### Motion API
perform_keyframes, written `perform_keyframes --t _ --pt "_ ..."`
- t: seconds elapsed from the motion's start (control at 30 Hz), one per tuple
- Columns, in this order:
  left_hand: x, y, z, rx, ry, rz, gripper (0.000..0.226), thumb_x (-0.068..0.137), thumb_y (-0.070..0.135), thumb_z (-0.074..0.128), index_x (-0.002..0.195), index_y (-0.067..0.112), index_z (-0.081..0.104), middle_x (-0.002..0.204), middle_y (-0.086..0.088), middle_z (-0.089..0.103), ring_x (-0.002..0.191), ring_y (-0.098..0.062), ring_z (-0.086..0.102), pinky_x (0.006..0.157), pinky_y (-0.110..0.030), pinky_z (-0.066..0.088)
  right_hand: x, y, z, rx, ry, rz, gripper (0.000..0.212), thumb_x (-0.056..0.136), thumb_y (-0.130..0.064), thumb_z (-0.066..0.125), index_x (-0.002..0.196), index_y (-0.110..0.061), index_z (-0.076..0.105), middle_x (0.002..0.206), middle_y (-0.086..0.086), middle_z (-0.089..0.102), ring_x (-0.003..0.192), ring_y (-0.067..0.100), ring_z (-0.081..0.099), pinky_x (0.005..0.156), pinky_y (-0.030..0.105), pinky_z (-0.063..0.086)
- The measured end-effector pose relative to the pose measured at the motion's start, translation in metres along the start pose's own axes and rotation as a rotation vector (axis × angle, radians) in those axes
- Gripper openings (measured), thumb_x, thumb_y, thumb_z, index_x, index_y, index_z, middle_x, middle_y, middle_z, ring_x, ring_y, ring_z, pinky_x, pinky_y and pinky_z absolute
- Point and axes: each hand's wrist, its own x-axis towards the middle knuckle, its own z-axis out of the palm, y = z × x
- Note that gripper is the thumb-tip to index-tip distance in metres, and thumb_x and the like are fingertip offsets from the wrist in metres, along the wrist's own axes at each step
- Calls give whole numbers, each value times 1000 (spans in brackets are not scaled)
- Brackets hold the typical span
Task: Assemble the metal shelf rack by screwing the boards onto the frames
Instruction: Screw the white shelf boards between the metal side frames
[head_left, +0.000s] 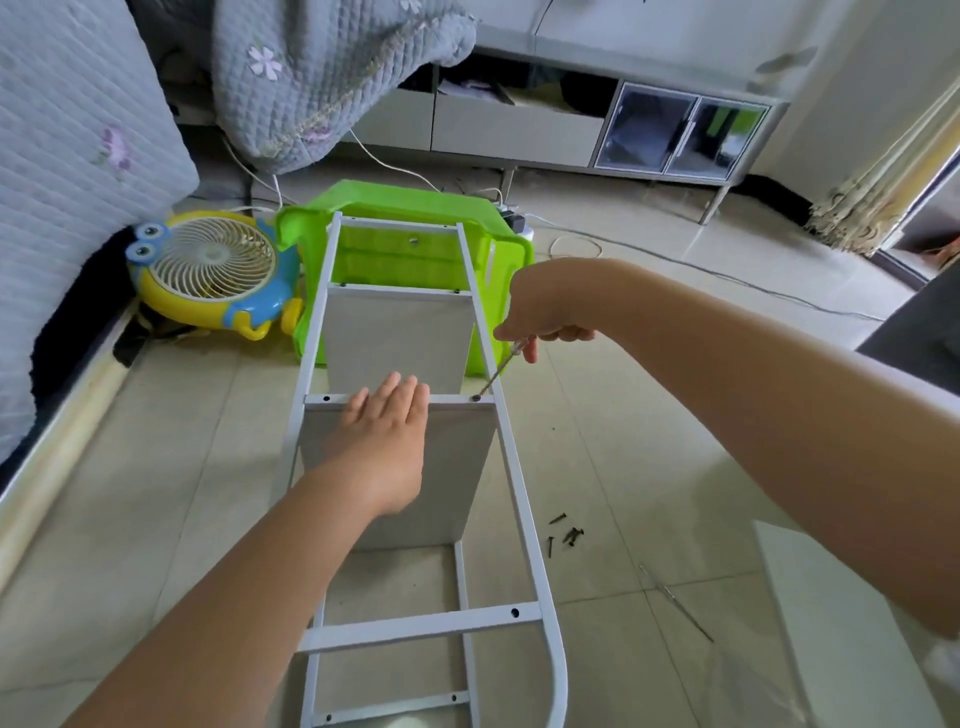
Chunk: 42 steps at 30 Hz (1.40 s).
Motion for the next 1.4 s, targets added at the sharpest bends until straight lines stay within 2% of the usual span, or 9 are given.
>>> perform_keyframes --t 0.07,0.17,0.23,0.43,0.57,0.9,1.13,1.3,1.4 --pt "0 3 -4 18 1 -11 59 101 25 23 147 10 -11 156 -4 -15 144 -18 -13 116 -38 -2 0 26 5 124 179 11 37 99 -22 36 77 -5 59 56 4 38 47 18 43 31 11 31" --pt "3 14 -13 25 47 -8 59 101 33 23 148 10 -5 157 -4 -8 145 -17 -4 116 -41 4 7 68 48 100 399 91 38 98 -26 33 103 1 60 92 17 59 100 33 57 74 25 45" --pt "9 24 -18 16 113 24 59 101 34 22 148 10 -2 157 -4 -6 145 -17 -1 116 -39 5 13 89 111 82 299 68 35 98 -21 33 106 3 56 114 20 58 106 34 55 80 33 44" --pt "30 57 -23 -34 205 179 64 98 41 23 149 9 1 157 -6 -2 145 -17 -2 116 -33 5 6 96 326 180 -22 58 28 100 -24 29 116 -8 44 120 11 50 108 28 53 82 34 43" --pt "44 72 -22 -17 180 197 63 99 41 22 149 8 3 157 -7 -1 145 -17 -2 116 -32 5 6 88 395 179 -94 71 29 97 -16 29 120 -10 44 124 10 47 113 23 48 90 34 40" --pt "55 75 -11 -9 102 164 63 99 39 23 148 6 3 157 -7 -1 145 -16 -5 115 -29 -1 67 86 378 333 122 101 29 96 -20 34 119 -7 47 121 12 50 112 25 49 85 32 41" --pt "56 75 -10 13 96 172 61 99 38 22 148 7 6 157 -6 1 145 -16 -6 115 -30 -2 105 76 361 485 133 209 26 91 2 35 112 -1 50 118 17 48 109 31 50 82 36 44" --pt "56 73 -9 8 100 171 59 100 34 24 148 6 4 157 -6 -1 145 -16 -7 115 -29 -3 103 70 363 473 142 225 26 90 2 37 111 1 52 117 18 52 109 31 51 83 34 45" --pt "56 74 -8 -20 121 163 59 100 33 24 149 7 2 157 -6 -4 144 -15 -8 115 -27 -5 98 70 350 653 220 343 30 87 -1 42 114 0 55 117 19 54 108 34 51 85 33 44"
